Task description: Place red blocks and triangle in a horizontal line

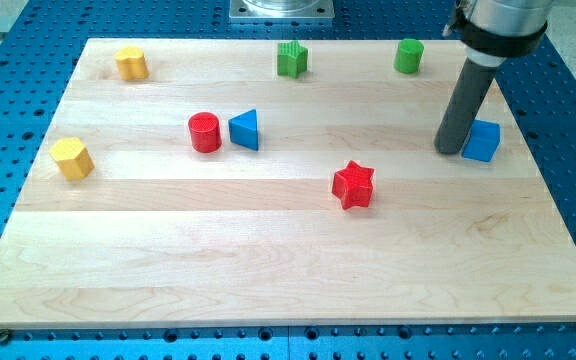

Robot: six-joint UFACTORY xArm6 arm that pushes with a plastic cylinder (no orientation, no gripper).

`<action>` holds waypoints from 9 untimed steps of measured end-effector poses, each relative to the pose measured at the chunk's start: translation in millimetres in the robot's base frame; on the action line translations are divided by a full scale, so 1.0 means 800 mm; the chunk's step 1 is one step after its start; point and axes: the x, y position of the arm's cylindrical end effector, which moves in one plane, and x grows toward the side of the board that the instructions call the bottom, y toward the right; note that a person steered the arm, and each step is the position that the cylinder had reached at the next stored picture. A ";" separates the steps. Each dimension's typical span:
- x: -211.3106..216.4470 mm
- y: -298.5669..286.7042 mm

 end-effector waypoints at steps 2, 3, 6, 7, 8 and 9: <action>0.041 -0.183; 0.101 -0.150; 0.097 -0.203; 0.098 -0.183; 0.107 -0.161; 0.094 -0.112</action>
